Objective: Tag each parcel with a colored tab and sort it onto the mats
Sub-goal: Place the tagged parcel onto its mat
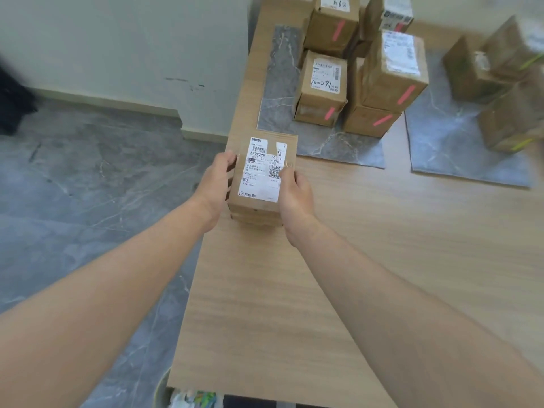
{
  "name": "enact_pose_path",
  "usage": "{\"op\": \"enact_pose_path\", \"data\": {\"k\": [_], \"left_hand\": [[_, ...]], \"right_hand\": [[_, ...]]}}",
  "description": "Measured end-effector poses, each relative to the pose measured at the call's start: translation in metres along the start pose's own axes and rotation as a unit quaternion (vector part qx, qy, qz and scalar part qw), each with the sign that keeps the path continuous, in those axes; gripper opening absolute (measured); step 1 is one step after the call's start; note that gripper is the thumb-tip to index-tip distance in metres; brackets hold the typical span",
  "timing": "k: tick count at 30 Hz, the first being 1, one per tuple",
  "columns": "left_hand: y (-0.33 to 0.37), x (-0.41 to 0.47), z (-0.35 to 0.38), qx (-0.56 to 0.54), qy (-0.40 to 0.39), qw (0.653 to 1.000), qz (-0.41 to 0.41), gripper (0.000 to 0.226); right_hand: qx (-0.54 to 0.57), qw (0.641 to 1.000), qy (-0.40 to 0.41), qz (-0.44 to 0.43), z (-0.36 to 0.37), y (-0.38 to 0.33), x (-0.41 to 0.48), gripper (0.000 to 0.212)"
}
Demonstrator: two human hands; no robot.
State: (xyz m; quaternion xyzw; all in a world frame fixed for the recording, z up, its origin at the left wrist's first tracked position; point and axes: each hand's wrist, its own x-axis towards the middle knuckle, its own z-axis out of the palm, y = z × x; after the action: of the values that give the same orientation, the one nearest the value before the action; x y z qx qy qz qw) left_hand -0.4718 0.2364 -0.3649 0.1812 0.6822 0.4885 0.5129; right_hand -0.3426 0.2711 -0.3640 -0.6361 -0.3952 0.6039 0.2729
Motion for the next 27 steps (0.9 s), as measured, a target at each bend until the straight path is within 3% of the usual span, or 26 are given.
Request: {"op": "enact_pose_path", "data": {"k": [12, 22, 26, 27], "left_hand": [[0.094, -0.1, 0.04, 0.012, -0.075, 0.991, 0.108, 0.035], [0.167, -0.205, 0.104, 0.023, -0.105, 0.98, 0.166, 0.031], [0.18, -0.256, 0.141, 0.013, -0.09, 0.981, 0.173, 0.056], [0.184, -0.266, 0.153, 0.003, -0.082, 0.982, 0.173, 0.053]], "right_hand": [[0.04, 0.993, 0.049, -0.103, -0.075, -0.094, -0.081, 0.024], [0.075, 0.978, 0.08, -0.179, -0.179, -0.157, -0.17, 0.038], [0.085, 0.971, 0.065, -0.214, -0.234, -0.176, -0.198, 0.033], [0.089, 0.969, 0.063, -0.221, -0.249, -0.178, -0.204, 0.032]]}}
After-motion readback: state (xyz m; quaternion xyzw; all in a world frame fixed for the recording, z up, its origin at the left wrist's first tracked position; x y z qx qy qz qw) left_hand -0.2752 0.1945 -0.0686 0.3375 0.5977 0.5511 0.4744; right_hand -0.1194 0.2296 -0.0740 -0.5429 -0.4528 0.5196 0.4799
